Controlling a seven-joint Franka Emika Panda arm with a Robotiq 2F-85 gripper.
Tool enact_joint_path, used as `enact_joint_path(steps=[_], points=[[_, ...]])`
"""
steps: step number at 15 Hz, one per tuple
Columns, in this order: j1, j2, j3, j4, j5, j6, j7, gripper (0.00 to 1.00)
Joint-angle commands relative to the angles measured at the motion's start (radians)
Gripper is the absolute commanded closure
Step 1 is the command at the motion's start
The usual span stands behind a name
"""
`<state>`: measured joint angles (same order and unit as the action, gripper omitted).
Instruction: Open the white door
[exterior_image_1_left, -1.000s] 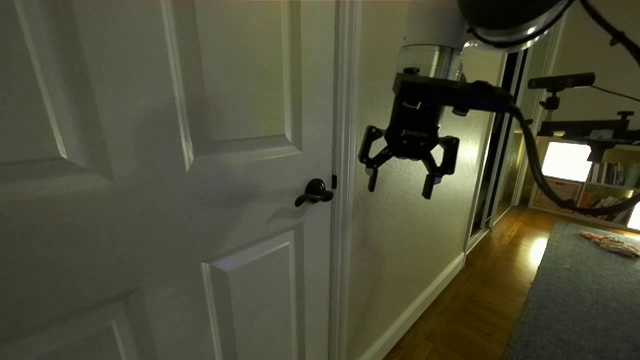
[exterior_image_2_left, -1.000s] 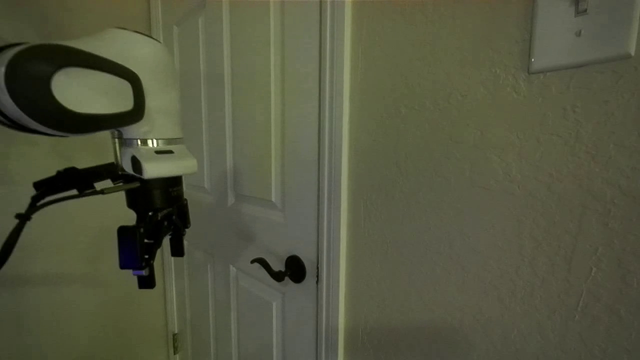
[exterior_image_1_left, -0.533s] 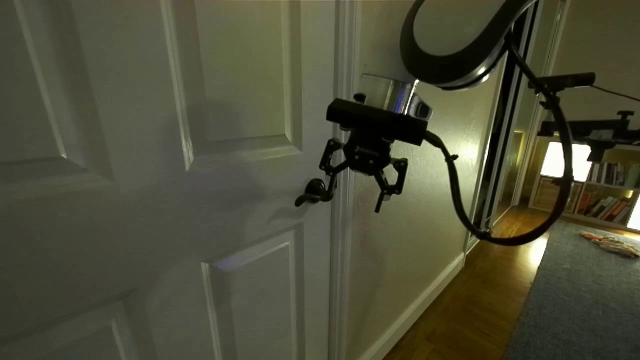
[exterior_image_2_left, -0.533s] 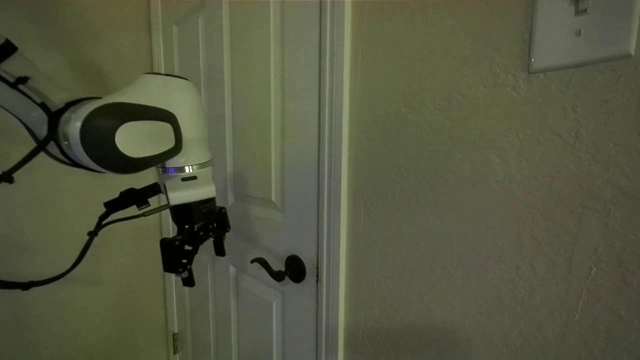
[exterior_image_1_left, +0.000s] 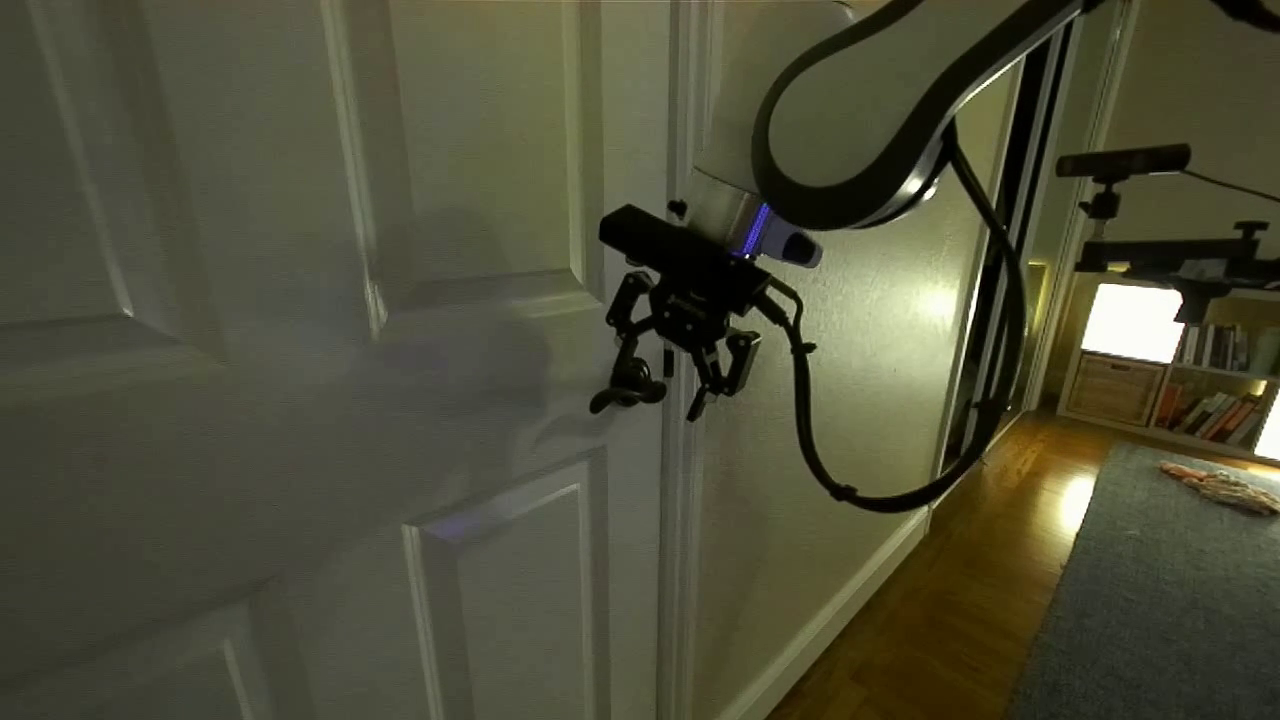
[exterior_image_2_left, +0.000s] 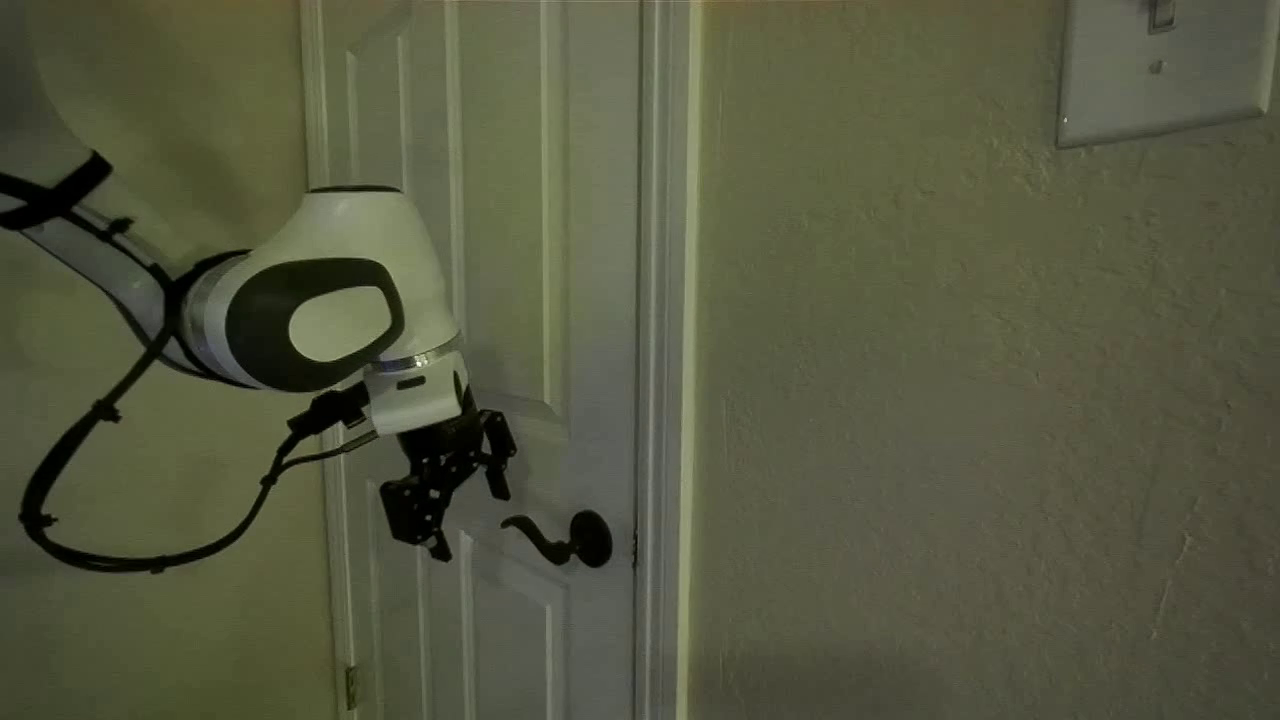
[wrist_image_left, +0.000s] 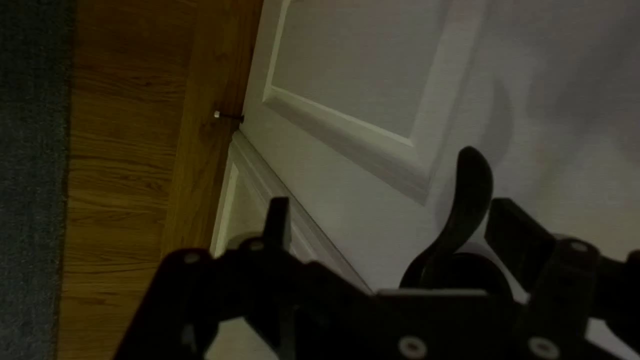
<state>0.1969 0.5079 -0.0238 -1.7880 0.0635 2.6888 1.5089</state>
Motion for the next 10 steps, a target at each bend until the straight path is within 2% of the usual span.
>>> enact_joint_path(steps=[1,2,3,4,10], points=[[0.041,0.052,-0.043,0.06,-0.003,0.048,0.068,0.0],[0.044,0.065,-0.047,0.075,-0.001,0.049,0.072,0.0],[0.046,0.079,-0.05,0.09,0.001,0.047,0.076,0.09],[0.047,0.092,-0.053,0.107,0.001,0.045,0.078,0.26],[0.048,0.157,-0.071,0.19,-0.001,0.049,0.072,0.66]])
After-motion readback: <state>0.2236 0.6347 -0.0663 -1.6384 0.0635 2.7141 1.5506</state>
